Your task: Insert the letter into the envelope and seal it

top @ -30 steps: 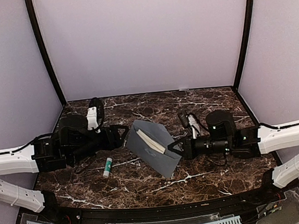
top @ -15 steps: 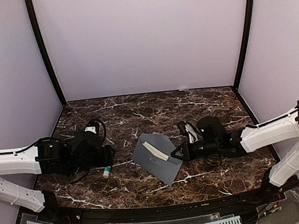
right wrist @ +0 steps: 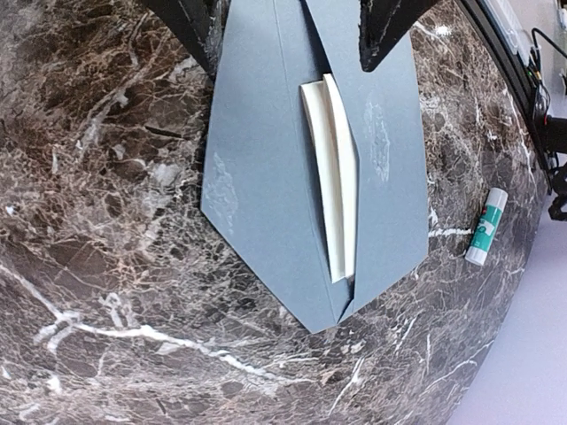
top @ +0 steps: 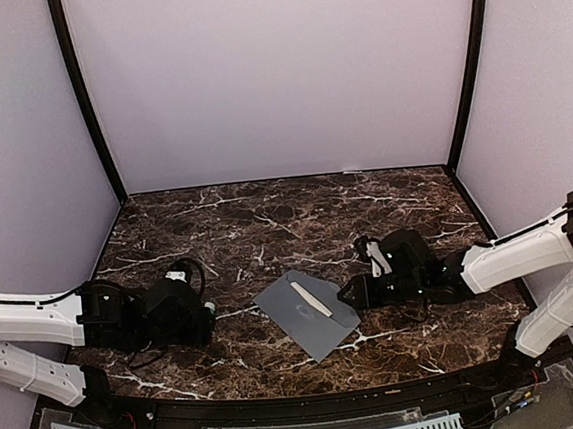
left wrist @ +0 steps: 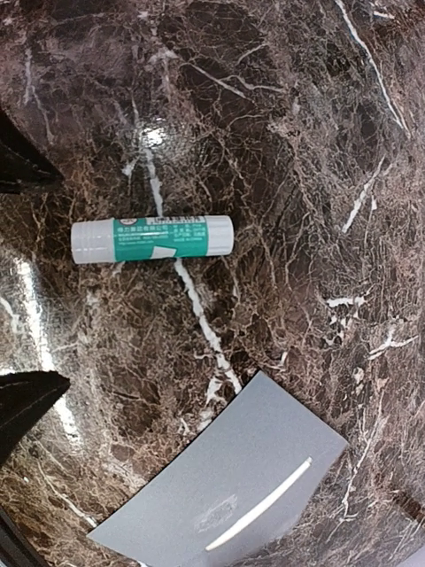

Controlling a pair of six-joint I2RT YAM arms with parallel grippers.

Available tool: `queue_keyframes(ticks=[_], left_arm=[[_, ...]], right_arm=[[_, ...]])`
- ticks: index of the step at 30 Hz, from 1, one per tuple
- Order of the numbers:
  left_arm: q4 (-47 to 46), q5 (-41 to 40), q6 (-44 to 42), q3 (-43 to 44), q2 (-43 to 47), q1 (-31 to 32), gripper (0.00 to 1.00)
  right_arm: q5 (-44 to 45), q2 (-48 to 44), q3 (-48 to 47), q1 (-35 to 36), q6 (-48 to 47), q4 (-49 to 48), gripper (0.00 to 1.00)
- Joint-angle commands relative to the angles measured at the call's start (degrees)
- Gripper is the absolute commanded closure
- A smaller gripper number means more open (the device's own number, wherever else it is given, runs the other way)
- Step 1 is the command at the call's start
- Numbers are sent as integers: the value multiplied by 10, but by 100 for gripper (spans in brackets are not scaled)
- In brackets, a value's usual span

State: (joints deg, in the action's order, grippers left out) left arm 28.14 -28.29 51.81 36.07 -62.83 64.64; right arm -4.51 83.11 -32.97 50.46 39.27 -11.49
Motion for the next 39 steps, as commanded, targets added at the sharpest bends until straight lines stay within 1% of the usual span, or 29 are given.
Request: queue_keyframes(ticks=[1,5,9,15,17,20,23,25,28,34,38,39], left_arm=[[21,18,20,-11,10,12,33],[22,28,26,-15,0,25,35],[30,33,33,-21,-13,32,36],[43,20,36,-27,-27,33,36],[27,11,23,-30,-34,33,36],[6,3,4,-29,-50,25,39],[-12,11,-28,-31,-68,-5,42],[-40,34,-54,-40,-77,-29,43],[-67,48,-77,-39,-91,-47,44],[-89,63,-111,-35,-127,-80,50],[-103,70,-118,-35,-147,-85,56],[-105,71,-119,-35,-150,-85,59]], right_arm=[[42,-34,1,-6,-14,30,46],[77,-67,-11,-7,-27,68,32],[92,-101,-13,-7,-35,94,29],[96,-143,-3,-7,-36,106,27],[93,-149,0,-7,-37,108,27],[90,-156,0,-7,-38,111,27],[92,-166,2,-7,-41,113,27],[92,-173,2,-7,-43,120,27],[94,-186,2,-7,-45,132,27],[95,-203,3,-7,-48,143,27],[97,-214,6,-7,-49,148,28],[97,-217,7,-7,-49,149,28]])
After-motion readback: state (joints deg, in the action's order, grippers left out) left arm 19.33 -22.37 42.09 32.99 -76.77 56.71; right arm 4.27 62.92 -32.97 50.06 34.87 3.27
